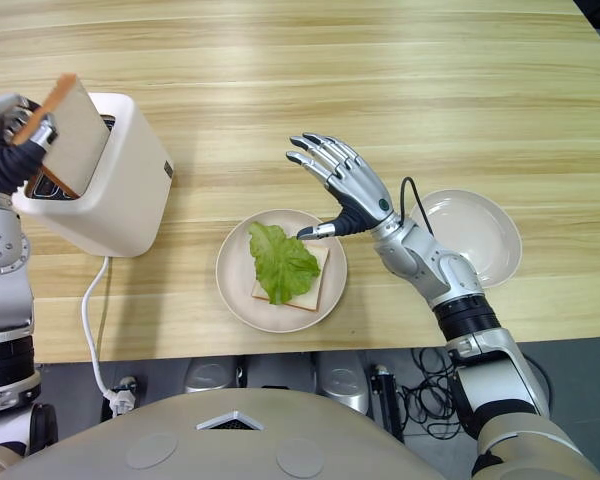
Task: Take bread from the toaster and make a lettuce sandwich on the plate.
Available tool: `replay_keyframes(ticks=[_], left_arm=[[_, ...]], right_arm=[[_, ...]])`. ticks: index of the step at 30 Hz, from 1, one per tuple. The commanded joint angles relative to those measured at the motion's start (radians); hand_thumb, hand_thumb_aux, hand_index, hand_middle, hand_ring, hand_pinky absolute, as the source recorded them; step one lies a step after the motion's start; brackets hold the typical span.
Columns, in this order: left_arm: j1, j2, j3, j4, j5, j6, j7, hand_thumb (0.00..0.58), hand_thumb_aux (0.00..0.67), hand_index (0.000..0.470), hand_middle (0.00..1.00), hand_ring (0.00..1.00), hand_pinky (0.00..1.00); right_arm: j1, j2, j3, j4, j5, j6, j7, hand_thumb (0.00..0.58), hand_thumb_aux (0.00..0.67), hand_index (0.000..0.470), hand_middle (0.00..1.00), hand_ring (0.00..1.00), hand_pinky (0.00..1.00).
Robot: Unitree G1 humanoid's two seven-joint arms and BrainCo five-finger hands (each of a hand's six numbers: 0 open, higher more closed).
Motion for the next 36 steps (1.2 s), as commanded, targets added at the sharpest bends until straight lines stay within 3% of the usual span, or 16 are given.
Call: replay_keyframes(ticks=[1, 11, 17, 21, 25, 30, 36], left_arm=[[-0.026, 0.001, 0.008, -0.035, -0.017, -0.031, 0.011, 0.580, 0.670, 0.460, 1.00, 1.00, 1.00], [-0.115, 0.036, 0.043, -0.185, -0.025, -0.054, -0.006, 0.580, 0.670, 0.460, 1.00, 1.00, 1.00], [-0.167, -0.049, -0.165, -0.185, -0.356, -0.056, -0.273, 0.580, 0.670, 0.460, 1.00, 1.00, 1.00], [-0.198, -0.083, -0.319, -0.020, -0.494, -0.049, -0.497, 0.580, 0.670, 0.460, 1.00, 1.00, 1.00], [-0.272, -0.105, -0.416, 0.214, -0.581, -0.076, -0.704, 0.580, 0.670, 0.460, 1.00, 1.00, 1.00], [-0.381, -0.134, -0.505, 0.495, -0.583, -0.113, -0.887, 0.580, 0.670, 0.460, 1.00, 1.00, 1.00], [-0.463, -0.205, -0.539, 0.704, -0.584, -0.131, -0.986, 0.580, 0.670, 0.460, 1.00, 1.00, 1.00]], right_arm=[[-0.007, 0.005, 0.008, 0.013, -0.013, 0.007, -0.008, 0.000, 0.000, 0.000, 0.00, 0.00, 0.00], [-0.042, -0.038, -0.072, 0.012, 0.044, -0.001, -0.047, 0.000, 0.000, 0.000, 0.00, 0.00, 0.00], [-0.041, -0.069, -0.151, 0.003, 0.267, -0.114, 0.017, 0.000, 0.000, 0.000, 0.00, 0.00, 0.00], [-0.013, -0.123, -0.123, -0.017, 0.599, -0.226, 0.217, 0.000, 0.000, 0.000, 0.00, 0.00, 0.00], [0.028, -0.172, -0.081, -0.049, 0.805, -0.261, 0.408, 0.000, 0.000, 0.000, 0.00, 0.00, 0.00], [0.066, -0.197, -0.045, -0.087, 0.907, -0.257, 0.602, 0.000, 0.000, 0.000, 0.00, 0.00, 0.00], [0.090, -0.193, 0.005, -0.081, 0.838, -0.240, 0.778, 0.000, 0.000, 0.000, 0.00, 0.00, 0.00]])
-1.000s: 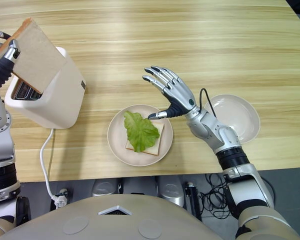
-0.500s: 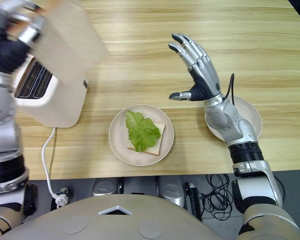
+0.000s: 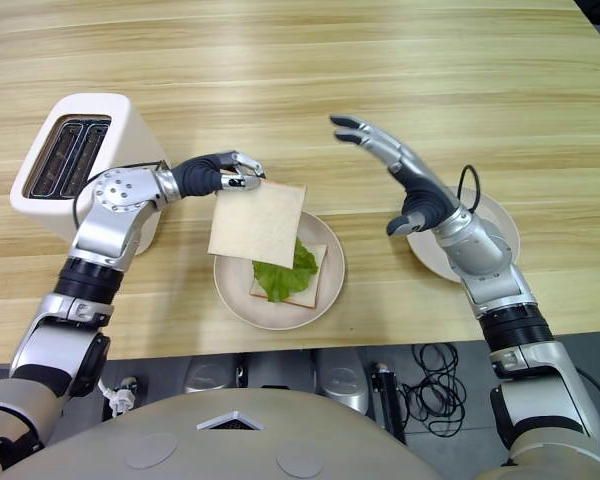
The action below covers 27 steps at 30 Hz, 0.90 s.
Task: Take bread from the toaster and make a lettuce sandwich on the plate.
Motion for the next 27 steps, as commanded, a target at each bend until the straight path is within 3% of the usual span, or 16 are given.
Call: replay_keyframes(ticks=[1, 9, 20, 27], left_arm=[[-0.040, -0.046, -0.006, 0.119, -0.009, -0.005, -0.043, 0.580, 0.670, 0.460, 1.00, 1.00, 1.00], [-0.048, -0.122, 0.008, 0.288, 0.013, -0.047, -0.017, 0.580, 0.670, 0.460, 1.00, 1.00, 1.00], [-0.001, -0.162, -0.035, 0.335, 0.050, -0.067, -0.068, 0.580, 0.670, 0.460, 1.00, 1.00, 1.00], [-0.014, -0.202, -0.048, 0.385, 0.099, -0.104, 0.002, 0.580, 0.670, 0.460, 1.00, 1.00, 1.00]], right_arm=[[0.030, -0.006, 0.052, -0.011, -0.063, 0.011, 0.122, 0.000, 0.000, 0.000, 0.00, 0.00, 0.00], [0.076, 0.014, 0.071, -0.079, -0.171, 0.009, 0.205, 0.000, 0.000, 0.000, 0.00, 0.00, 0.00], [0.079, 0.046, 0.094, -0.160, -0.229, 0.021, 0.254, 0.000, 0.000, 0.000, 0.00, 0.00, 0.00], [0.076, 0.053, 0.109, -0.135, -0.281, 0.022, 0.273, 0.000, 0.000, 0.000, 0.00, 0.00, 0.00]])
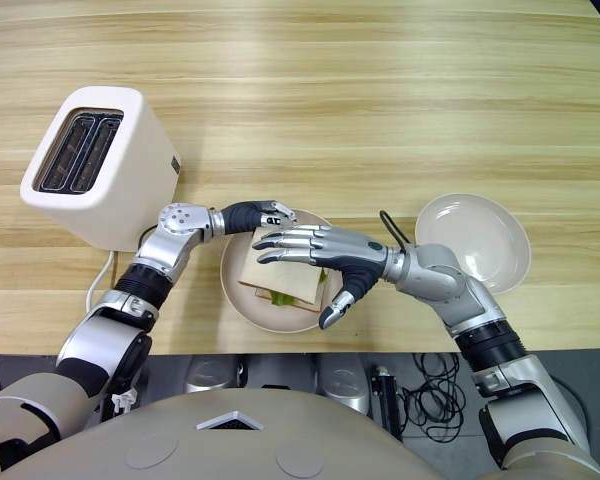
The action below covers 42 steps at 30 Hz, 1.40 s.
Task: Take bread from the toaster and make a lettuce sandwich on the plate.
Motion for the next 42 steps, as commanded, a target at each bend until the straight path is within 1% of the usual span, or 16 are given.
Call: replay_keyframes(ticks=[1, 8, 16, 21, 22, 23, 24, 25, 26, 30, 31, 32, 35, 37, 38, 42], left_arm=[[-0.012, -0.015, -0.012, 0.050, 0.046, -0.029, 0.055, 0.580, 0.670, 0.460, 1.00, 1.00, 1.00], [-0.032, -0.030, -0.015, 0.105, 0.089, -0.072, 0.107, 0.580, 0.670, 0.460, 1.00, 1.00, 1.00], [-0.033, -0.017, -0.019, 0.100, 0.104, -0.084, 0.085, 0.580, 0.670, 0.460, 1.00, 1.00, 1.00], [-0.039, -0.015, -0.024, 0.089, 0.115, -0.092, 0.087, 0.580, 0.670, 0.460, 1.00, 1.00, 1.00], [-0.042, -0.014, -0.026, 0.085, 0.118, -0.097, 0.096, 0.491, 0.407, 0.280, 1.00, 1.00, 1.00], [-0.048, -0.012, -0.027, 0.081, 0.127, -0.104, 0.117, 0.491, 0.407, 0.280, 1.00, 1.00, 1.00], [-0.055, -0.010, -0.028, 0.076, 0.140, -0.114, 0.145, 0.374, 0.271, 0.186, 1.00, 1.00, 1.00], [-0.064, -0.008, -0.028, 0.073, 0.160, -0.127, 0.182, 0.374, 0.271, 0.186, 1.00, 1.00, 1.00], [-0.075, -0.005, -0.028, 0.073, 0.183, -0.143, 0.227, 0.000, 0.000, 0.000, 1.00, 1.00, 1.00], [-0.126, 0.020, -0.014, 0.098, 0.270, -0.189, 0.420, 0.000, 0.000, 0.000, 1.00, 1.00, 1.00], [-0.135, 0.034, -0.016, 0.098, 0.298, -0.199, 0.470, 0.000, 0.000, 0.000, 0.54, 0.54, 0.54], [-0.143, 0.047, -0.019, 0.099, 0.324, -0.207, 0.518, 0.000, 0.000, 0.000, 0.00, 0.00, 0.00], [-0.175, 0.106, -0.048, 0.087, 0.463, -0.189, 0.738, 0.000, 0.000, 0.000, 0.00, 0.00, 0.00], [-0.187, 0.163, -0.070, 0.046, 0.613, -0.115, 0.957, 0.000, 0.000, 0.000, 0.00, 0.00, 0.00], [-0.188, 0.176, -0.076, 0.032, 0.656, -0.092, 1.021, 0.000, 0.000, 0.000, 0.00, 0.00, 0.00], [-0.134, 0.191, -0.067, -0.087, 0.702, -0.072, 1.130, 0.000, 0.000, 0.000, 0.00, 0.00, 0.00]], right_arm=[[0.004, 0.000, 0.008, 0.023, -0.059, 0.008, 0.018, 0.000, 0.000, 0.000, 0.00, 0.00, 0.00], [0.017, -0.024, 0.040, 0.054, -0.098, 0.059, 0.071, 0.000, 0.000, 0.000, 0.00, 0.00, 0.00], [0.050, -0.103, 0.101, 0.156, -0.193, 0.270, 0.210, 0.000, 0.000, 0.000, 0.00, 0.00, 0.00], [0.074, -0.139, 0.127, 0.144, -0.177, 0.342, 0.274, 0.000, 0.000, 0.000, 0.00, 0.00, 0.00], [0.076, -0.139, 0.130, 0.134, -0.168, 0.346, 0.278, 0.000, 0.000, 0.000, 0.00, 0.00, 0.00], [0.078, -0.139, 0.132, 0.126, -0.161, 0.349, 0.279, 0.000, 0.000, 0.000, 0.00, 0.00, 0.00], [0.079, -0.139, 0.133, 0.120, -0.155, 0.351, 0.279, 0.000, 0.000, 0.000, 0.00, 0.00, 0.00], [0.080, -0.138, 0.133, 0.115, -0.149, 0.353, 0.278, 0.000, 0.000, 0.000, 0.00, 0.00, 0.00], [0.081, -0.138, 0.132, 0.111, -0.146, 0.353, 0.275, 0.000, 0.000, 0.000, 0.00, 0.00, 0.00], [0.075, -0.141, 0.110, 0.106, -0.148, 0.351, 0.249, 0.000, 0.000, 0.000, 0.00, 0.00, 0.00], [0.074, -0.143, 0.104, 0.104, -0.146, 0.351, 0.246, 0.000, 0.000, 0.000, 0.00, 0.00, 0.00], [0.075, -0.145, 0.101, 0.102, -0.144, 0.352, 0.243, 0.000, 0.000, 0.000, 0.00, 0.00, 0.00], [0.082, -0.145, 0.096, 0.097, -0.145, 0.351, 0.241, 0.000, 0.000, 0.000, 0.00, 0.00, 0.00], [0.083, -0.138, 0.095, 0.101, -0.153, 0.350, 0.231, 0.000, 0.000, 0.000, 0.00, 0.00, 0.00], [0.084, -0.136, 0.094, 0.102, -0.155, 0.350, 0.226, 0.000, 0.000, 0.000, 0.00, 0.00, 0.00], [0.075, -0.124, 0.080, 0.114, -0.175, 0.354, 0.192, 0.000, 0.000, 0.000, 0.00, 0.00, 0.00]])
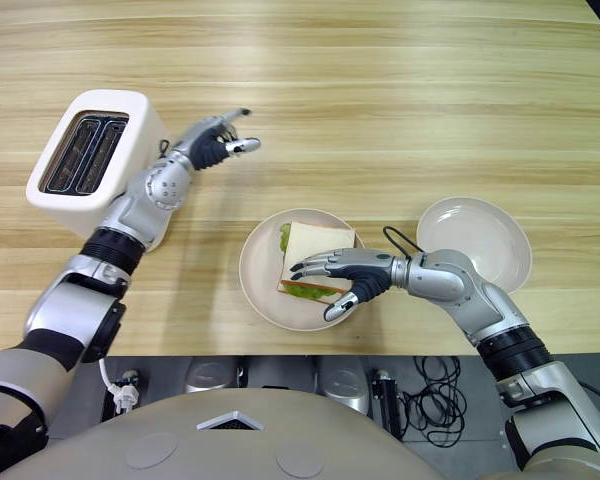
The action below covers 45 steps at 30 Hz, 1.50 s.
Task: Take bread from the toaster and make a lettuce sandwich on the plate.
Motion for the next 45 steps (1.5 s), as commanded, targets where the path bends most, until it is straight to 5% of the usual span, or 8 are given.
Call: replay_keyframes(ticks=[1, 5, 7, 9, 10, 11, 21, 45], left_arm=[[0.071, -0.002, 0.007, -0.154, 0.027, 0.008, 0.076, 0.000, 0.000, 0.000, 0.00, 0.00, 0.00], [0.192, -0.018, 0.044, -0.342, -0.091, -0.040, 0.009, 0.128, 0.079, 0.054, 0.00, 0.00, 0.00], [0.252, -0.027, 0.084, -0.454, -0.187, -0.076, -0.039, 0.578, 0.628, 0.431, 0.00, 0.00, 0.00], [0.301, -0.026, 0.122, -0.562, -0.266, -0.076, -0.086, 0.580, 0.670, 0.460, 0.34, 0.34, 0.34], [0.320, -0.026, 0.140, -0.608, -0.299, -0.068, -0.105, 0.580, 0.670, 0.460, 0.34, 0.34, 0.34], [0.336, -0.025, 0.154, -0.651, -0.330, -0.054, -0.130, 0.580, 0.670, 0.460, 1.00, 1.00, 1.00], [0.571, 0.032, 0.190, -1.048, -0.609, 0.084, -0.416, 0.580, 0.670, 0.460, 1.00, 1.00, 1.00], [0.882, 0.262, -0.024, -0.783, -0.240, -0.028, -0.587, 0.580, 0.670, 0.460, 1.00, 1.00, 1.00]], right_arm=[[0.016, 0.005, 0.020, 0.108, -0.109, 0.069, -0.007, 0.000, 0.000, 0.000, 0.00, 0.00, 0.00], [-0.023, 0.058, -0.047, 0.089, -0.030, 0.052, -0.076, 0.000, 0.000, 0.000, 0.00, 0.00, 0.00], [0.005, 0.102, -0.061, 0.011, 0.257, 0.116, 0.020, 0.000, 0.000, 0.000, 0.48, 0.48, 0.48], [0.030, 0.139, -0.088, -0.052, 0.530, 0.224, 0.130, 0.580, 0.670, 0.460, 1.00, 1.00, 1.00], [0.040, 0.146, -0.103, -0.070, 0.611, 0.266, 0.173, 0.580, 0.670, 0.460, 1.00, 1.00, 1.00], [0.053, 0.151, -0.120, -0.097, 0.687, 0.315, 0.209, 0.580, 0.670, 0.460, 1.00, 1.00, 1.00], [0.067, 0.131, -0.337, -0.140, 0.986, 0.616, 0.351, 0.580, 0.670, 0.460, 1.00, 1.00, 1.00], [0.191, 0.000, -0.171, 0.159, 0.114, 0.205, 0.238, 0.580, 0.670, 0.460, 1.00, 1.00, 1.00]])
